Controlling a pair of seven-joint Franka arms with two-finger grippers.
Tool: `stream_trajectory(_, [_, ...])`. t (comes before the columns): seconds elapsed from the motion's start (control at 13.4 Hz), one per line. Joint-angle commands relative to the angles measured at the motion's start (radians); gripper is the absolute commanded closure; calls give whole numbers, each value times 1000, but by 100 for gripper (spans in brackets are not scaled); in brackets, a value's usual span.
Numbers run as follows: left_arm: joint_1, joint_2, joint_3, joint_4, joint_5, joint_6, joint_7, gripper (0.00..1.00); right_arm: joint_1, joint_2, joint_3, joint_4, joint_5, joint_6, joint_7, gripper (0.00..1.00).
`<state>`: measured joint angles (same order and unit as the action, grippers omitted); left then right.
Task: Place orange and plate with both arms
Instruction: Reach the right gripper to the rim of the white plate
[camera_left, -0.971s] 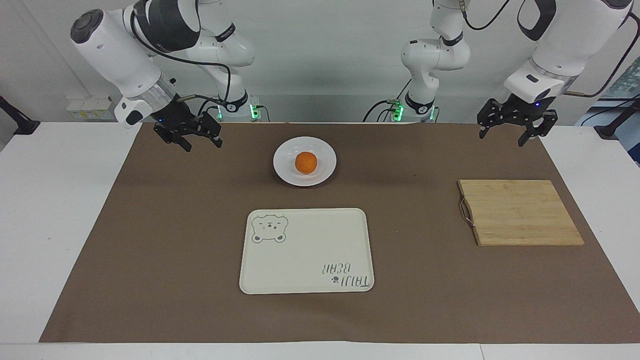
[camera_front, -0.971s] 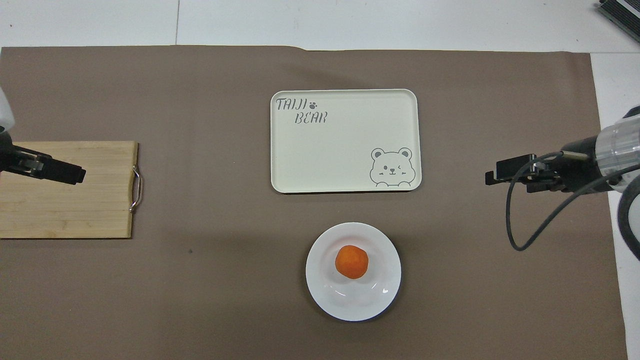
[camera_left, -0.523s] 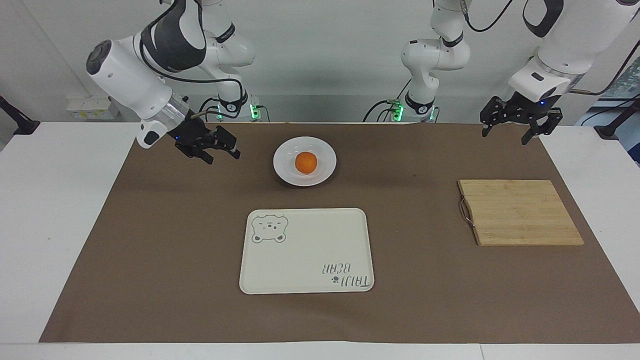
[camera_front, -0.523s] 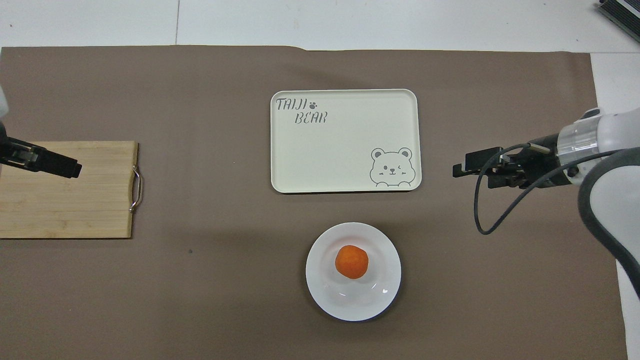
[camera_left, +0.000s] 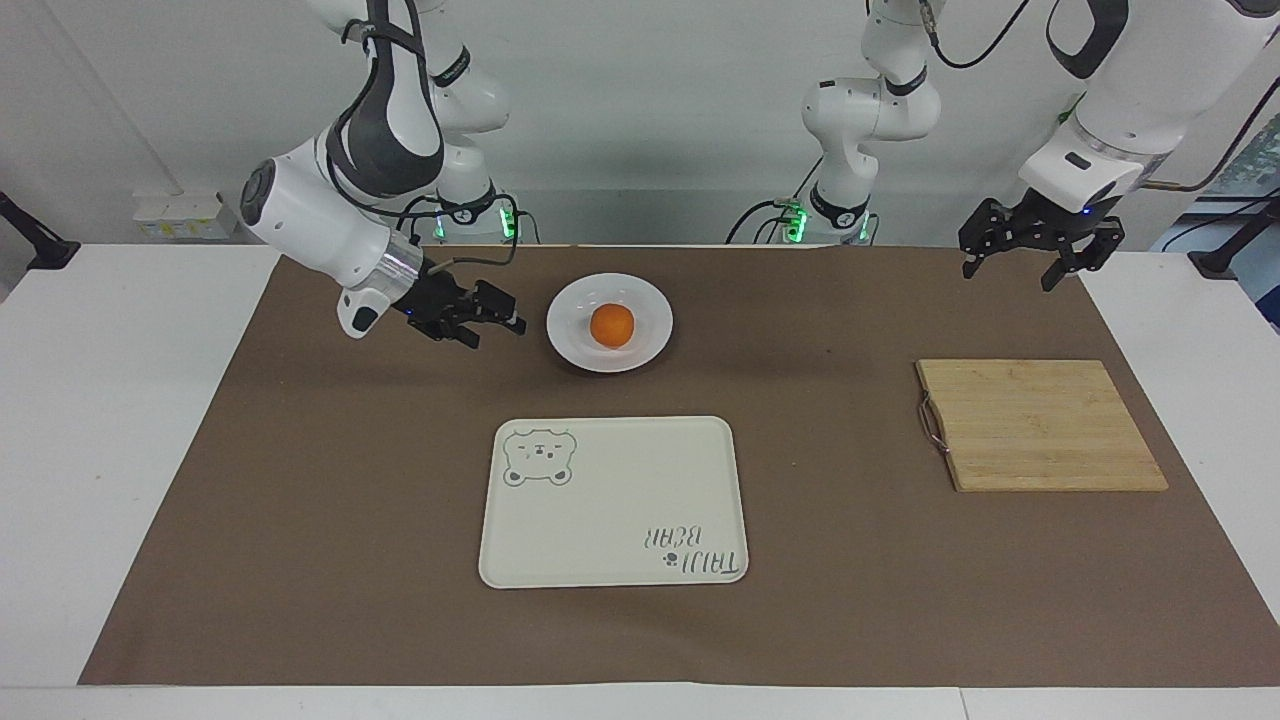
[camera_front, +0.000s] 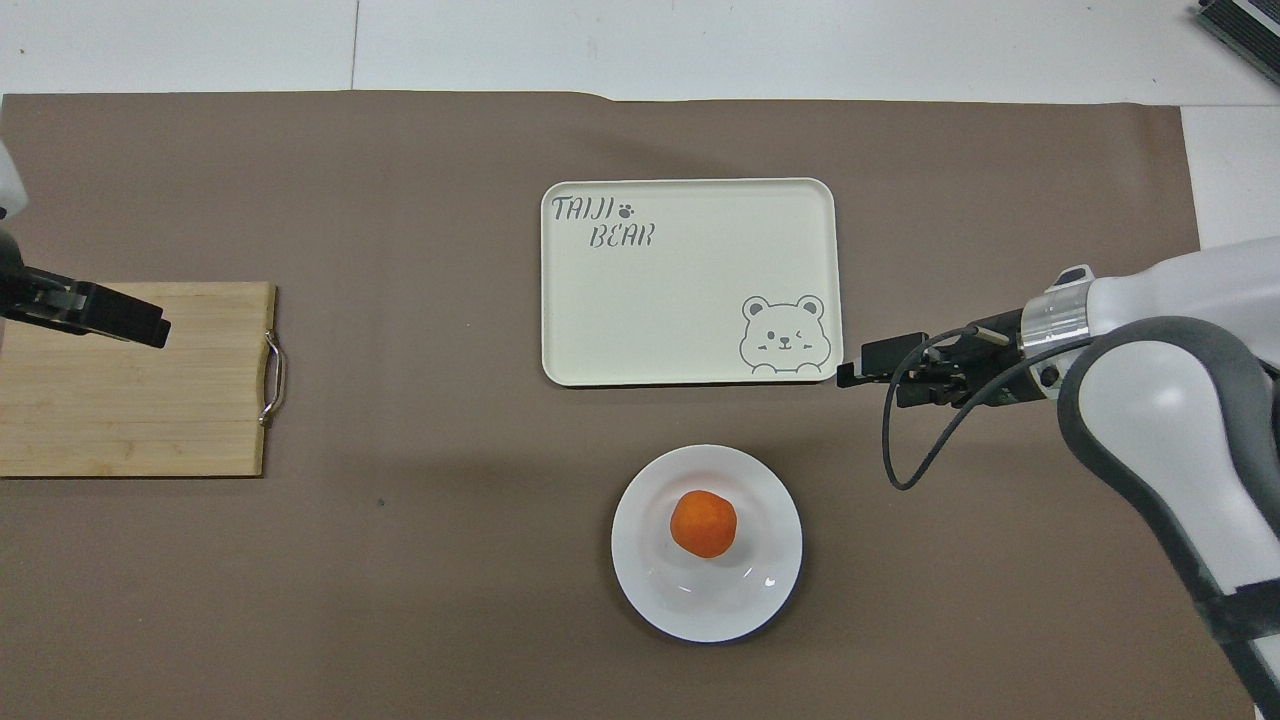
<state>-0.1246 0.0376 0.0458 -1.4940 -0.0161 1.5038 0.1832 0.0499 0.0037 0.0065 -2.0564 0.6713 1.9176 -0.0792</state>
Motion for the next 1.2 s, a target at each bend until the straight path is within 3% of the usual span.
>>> stream_trajectory(0.0, [-3,-22,-3,-14,19,-23,-21,0,-13,-83,1,-155,126,40,-149,0])
stream_trajectory(0.15, [-1,-24,-3,-19,19,-22,-24,0,-16,-102,1,-236,154,64,-253,0])
stream_trajectory(0.6, [0,-45,-3,-20,19,-26,-25,0,-25,-191,0,-375,155,70,-295,0])
stream_trajectory(1.12, [6,-68,-4,-51,19,-34,-24,0,-21,-139,1,-465,353,161,-520,0])
